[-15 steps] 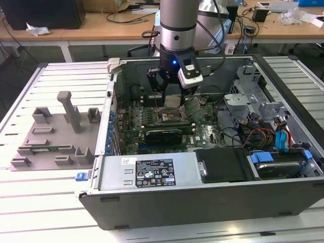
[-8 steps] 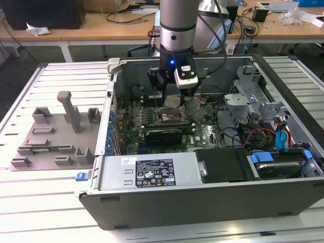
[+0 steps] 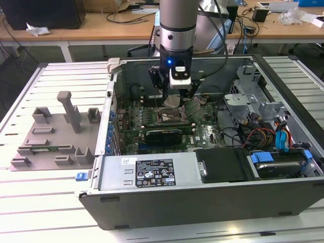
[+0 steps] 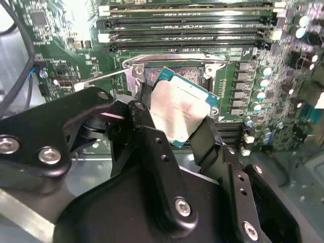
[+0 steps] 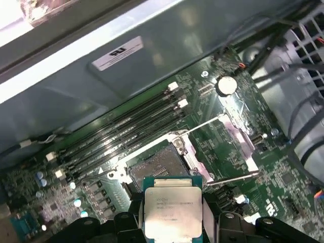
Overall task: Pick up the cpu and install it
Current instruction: 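Place the cpu into insertion slot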
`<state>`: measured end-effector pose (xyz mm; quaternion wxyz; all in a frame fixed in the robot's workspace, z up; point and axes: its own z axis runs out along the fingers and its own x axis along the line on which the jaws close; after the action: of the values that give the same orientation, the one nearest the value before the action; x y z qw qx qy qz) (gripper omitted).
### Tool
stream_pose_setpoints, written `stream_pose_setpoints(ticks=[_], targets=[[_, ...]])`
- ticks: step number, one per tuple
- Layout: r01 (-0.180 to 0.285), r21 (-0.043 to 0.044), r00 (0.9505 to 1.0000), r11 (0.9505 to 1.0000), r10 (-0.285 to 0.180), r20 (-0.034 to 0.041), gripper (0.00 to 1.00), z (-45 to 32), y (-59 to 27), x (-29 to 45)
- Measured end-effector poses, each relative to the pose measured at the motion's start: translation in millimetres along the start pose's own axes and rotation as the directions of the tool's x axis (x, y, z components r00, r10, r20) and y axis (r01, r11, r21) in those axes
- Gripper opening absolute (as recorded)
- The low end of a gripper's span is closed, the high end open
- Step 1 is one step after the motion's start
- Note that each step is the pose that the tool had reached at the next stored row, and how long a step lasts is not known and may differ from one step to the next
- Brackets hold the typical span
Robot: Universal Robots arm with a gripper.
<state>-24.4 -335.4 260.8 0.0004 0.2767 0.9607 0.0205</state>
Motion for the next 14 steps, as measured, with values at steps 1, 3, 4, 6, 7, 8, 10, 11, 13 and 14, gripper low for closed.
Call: stream_pose_setpoints(ticks=[1, 3, 4, 6, 7, 8, 10, 11, 13, 14], targets=[[-0.022, -0.0003, 0.9997, 0.9997, 0.022, 0.0009, 0.55, 0.1, 0.0, 0.0], [-0.092, -0.0013, 0.9958, 0.9958, 0.092, 0.0035, 0.55, 0.2, 0.0, 0.0], [-0.108, -0.0015, 0.9942, 0.9942, 0.108, 0.0041, 0.55, 0.3, 0.0, 0.0], [-0.152, -0.0022, 0.9884, 0.9884, 0.152, 0.0059, 0.55, 0.4, 0.0, 0.0], [-0.193, -0.0029, 0.9812, 0.9812, 0.193, 0.0074, 0.55, 0.4, 0.0, 0.0], [-0.211, -0.0033, 0.9774, 0.9774, 0.211, 0.0081, 0.55, 0.4, 0.0, 0.0], [-0.254, -0.0041, 0.967, 0.9671, 0.254, 0.0097, 0.55, 0.5, 0.0, 0.0], [-0.27, -0.0045, 0.9628, 0.9628, 0.27, 0.0103, 0.55, 0.6, 0.0, 0.0], [-0.322, -0.0056, 0.9466, 0.9466, 0.322, 0.0122, 0.55, 0.7, 0.0, 0.0], [-0.342, -0.0061, 0.9396, 0.9397, 0.342, 0.0129, 0.55, 0.8, 0.0, 0.0]])
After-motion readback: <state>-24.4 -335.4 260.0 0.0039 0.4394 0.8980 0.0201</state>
